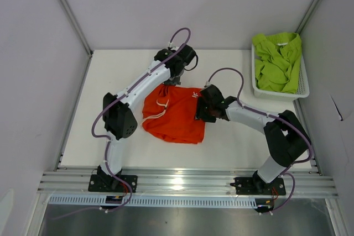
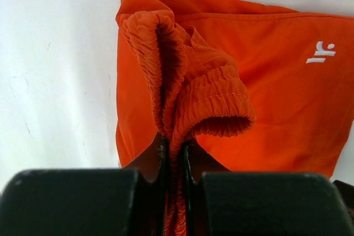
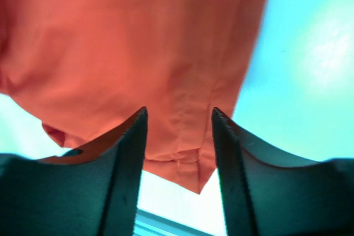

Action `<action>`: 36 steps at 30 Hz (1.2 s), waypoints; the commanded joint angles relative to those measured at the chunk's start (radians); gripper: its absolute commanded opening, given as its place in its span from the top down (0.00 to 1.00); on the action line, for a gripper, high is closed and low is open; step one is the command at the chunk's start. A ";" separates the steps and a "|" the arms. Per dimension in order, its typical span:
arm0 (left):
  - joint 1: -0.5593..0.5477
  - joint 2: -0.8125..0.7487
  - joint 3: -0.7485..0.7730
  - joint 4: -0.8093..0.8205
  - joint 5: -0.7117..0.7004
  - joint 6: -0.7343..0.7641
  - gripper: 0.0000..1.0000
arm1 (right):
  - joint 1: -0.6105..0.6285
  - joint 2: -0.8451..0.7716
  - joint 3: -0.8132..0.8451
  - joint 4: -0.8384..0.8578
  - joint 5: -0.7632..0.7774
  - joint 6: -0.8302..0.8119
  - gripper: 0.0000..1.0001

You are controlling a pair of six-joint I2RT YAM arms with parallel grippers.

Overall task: Fold and stack the shorts
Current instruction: Fold the shorts

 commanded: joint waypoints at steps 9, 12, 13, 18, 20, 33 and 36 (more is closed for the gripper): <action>-0.060 -0.058 -0.004 0.009 -0.046 -0.076 1.00 | -0.066 0.040 0.008 0.103 0.007 -0.076 0.74; -0.065 -0.057 -0.010 0.009 -0.052 -0.079 1.00 | -0.066 0.075 0.022 0.123 -0.001 -0.082 0.79; -0.066 -0.055 -0.013 0.008 -0.054 -0.078 1.00 | -0.066 0.087 0.030 0.117 -0.005 -0.082 0.80; -0.071 -0.057 -0.024 0.003 -0.063 -0.084 1.00 | -0.066 0.161 0.041 0.114 -0.002 -0.071 0.92; -0.077 -0.061 -0.027 0.002 -0.064 -0.085 1.00 | -0.065 0.176 0.036 0.113 0.001 -0.068 0.95; -0.115 -0.078 0.024 -0.003 -0.049 -0.121 1.00 | -0.044 0.203 -0.022 0.162 -0.005 -0.025 1.00; -0.121 -0.063 0.024 0.008 -0.031 -0.125 1.00 | -0.030 0.196 -0.033 0.166 -0.007 -0.008 1.00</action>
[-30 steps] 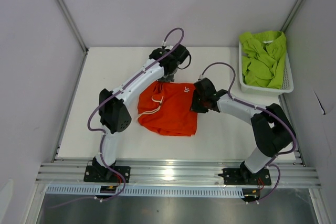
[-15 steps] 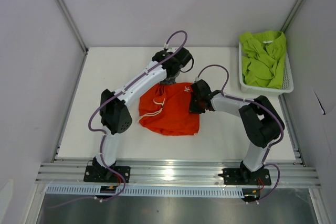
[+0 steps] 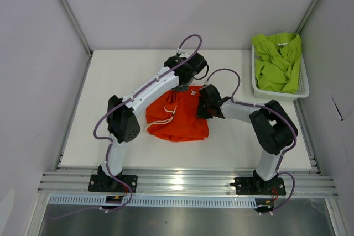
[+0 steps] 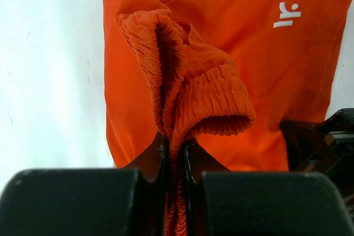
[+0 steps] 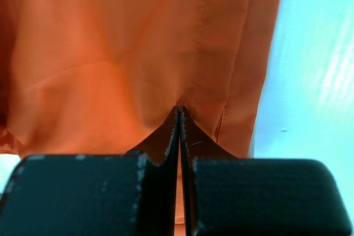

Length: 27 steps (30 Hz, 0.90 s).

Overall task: Fold and stack the shorts
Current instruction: Fold the shorts

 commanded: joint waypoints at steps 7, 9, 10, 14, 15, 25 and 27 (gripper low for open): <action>-0.027 -0.036 0.042 0.025 0.018 -0.039 1.00 | 0.093 -0.004 -0.085 0.012 0.036 0.091 1.00; -0.027 -0.039 0.049 0.019 -0.001 -0.036 1.00 | 0.099 -0.017 -0.088 0.000 0.068 0.105 1.00; -0.027 -0.041 0.048 0.019 -0.005 -0.032 1.00 | 0.099 -0.021 -0.090 -0.003 0.074 0.102 1.00; -0.027 -0.053 0.037 0.031 0.008 -0.026 1.00 | 0.099 -0.058 -0.091 -0.045 0.116 0.096 1.00; -0.028 -0.059 0.024 0.041 0.020 -0.024 1.00 | 0.099 -0.078 -0.105 -0.046 0.105 0.099 1.00; -0.059 -0.044 -0.033 0.099 0.053 -0.039 1.00 | 0.102 -0.181 -0.136 -0.074 0.134 0.105 0.75; -0.062 -0.050 -0.059 0.113 0.050 -0.039 1.00 | 0.087 -0.199 -0.127 -0.092 0.132 0.093 0.71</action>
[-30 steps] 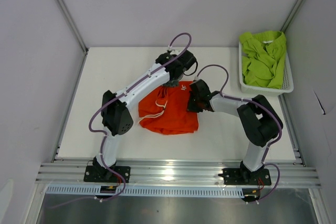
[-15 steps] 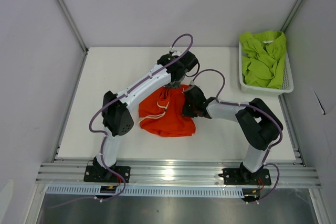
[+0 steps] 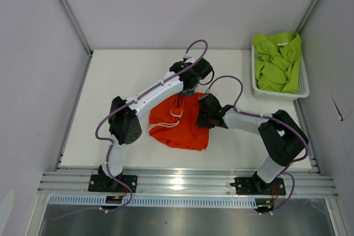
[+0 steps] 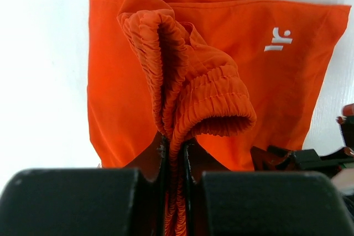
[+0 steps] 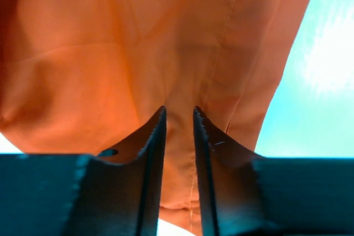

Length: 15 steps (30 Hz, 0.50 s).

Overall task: Fold and stack the shorts
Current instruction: Fold the shorts

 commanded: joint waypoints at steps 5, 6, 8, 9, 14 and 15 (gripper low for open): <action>-0.012 -0.093 -0.052 0.053 -0.004 -0.022 1.00 | -0.043 -0.128 0.014 -0.061 0.013 -0.050 0.55; -0.014 -0.101 -0.051 0.051 -0.003 -0.015 1.00 | -0.047 -0.143 0.005 -0.046 0.007 -0.060 0.48; -0.014 -0.114 -0.048 0.045 0.000 -0.007 1.00 | -0.052 -0.176 -0.018 0.006 -0.005 -0.068 0.48; -0.014 -0.118 -0.033 0.039 -0.001 -0.004 1.00 | -0.058 -0.202 -0.055 0.037 -0.023 -0.071 0.49; -0.014 -0.137 -0.008 -0.002 -0.012 0.005 1.00 | -0.147 -0.242 -0.161 0.233 -0.166 -0.036 0.51; -0.014 -0.144 0.000 -0.013 -0.030 0.004 1.00 | -0.161 -0.228 -0.167 0.249 -0.207 -0.032 0.54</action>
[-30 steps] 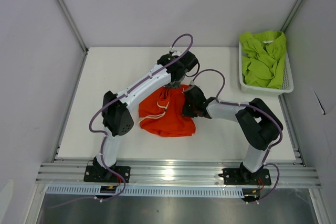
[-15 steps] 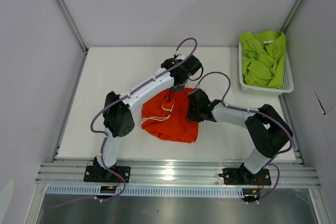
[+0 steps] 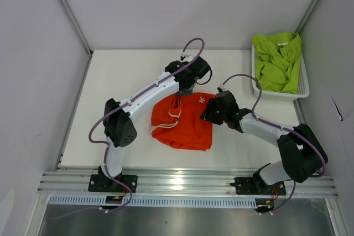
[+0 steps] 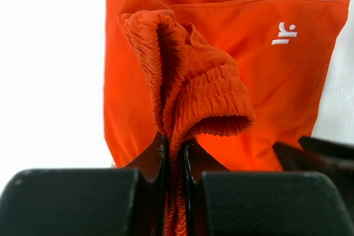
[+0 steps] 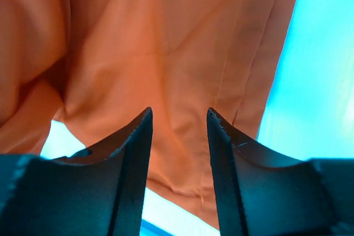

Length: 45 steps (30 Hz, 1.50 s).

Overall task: Fold and stack the shorts
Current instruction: Fold the shorts

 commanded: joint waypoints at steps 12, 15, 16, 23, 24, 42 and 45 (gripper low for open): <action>-0.013 -0.076 0.138 -0.085 -0.045 0.021 1.00 | -0.101 0.159 0.021 0.167 -0.287 0.003 0.98; -0.023 -0.063 0.151 -0.083 -0.044 0.018 1.00 | -0.101 0.205 0.012 0.200 -0.341 0.020 1.00; -0.023 -0.062 0.151 -0.091 -0.053 0.015 1.00 | -0.102 0.214 0.007 0.255 -0.367 0.031 1.00; -0.023 -0.076 0.146 -0.114 -0.086 0.016 1.00 | -0.073 0.329 0.082 0.434 -0.698 0.126 1.00; -0.022 -0.085 0.146 -0.114 -0.093 0.024 1.00 | -0.067 0.350 0.117 0.416 -0.732 0.124 1.00; 0.013 -0.140 0.115 -0.118 -0.126 0.079 1.00 | 0.063 0.688 0.386 0.355 -0.974 0.206 1.00; 0.023 -0.162 0.106 -0.114 -0.129 0.102 1.00 | 0.080 0.743 0.435 0.378 -0.979 0.239 1.00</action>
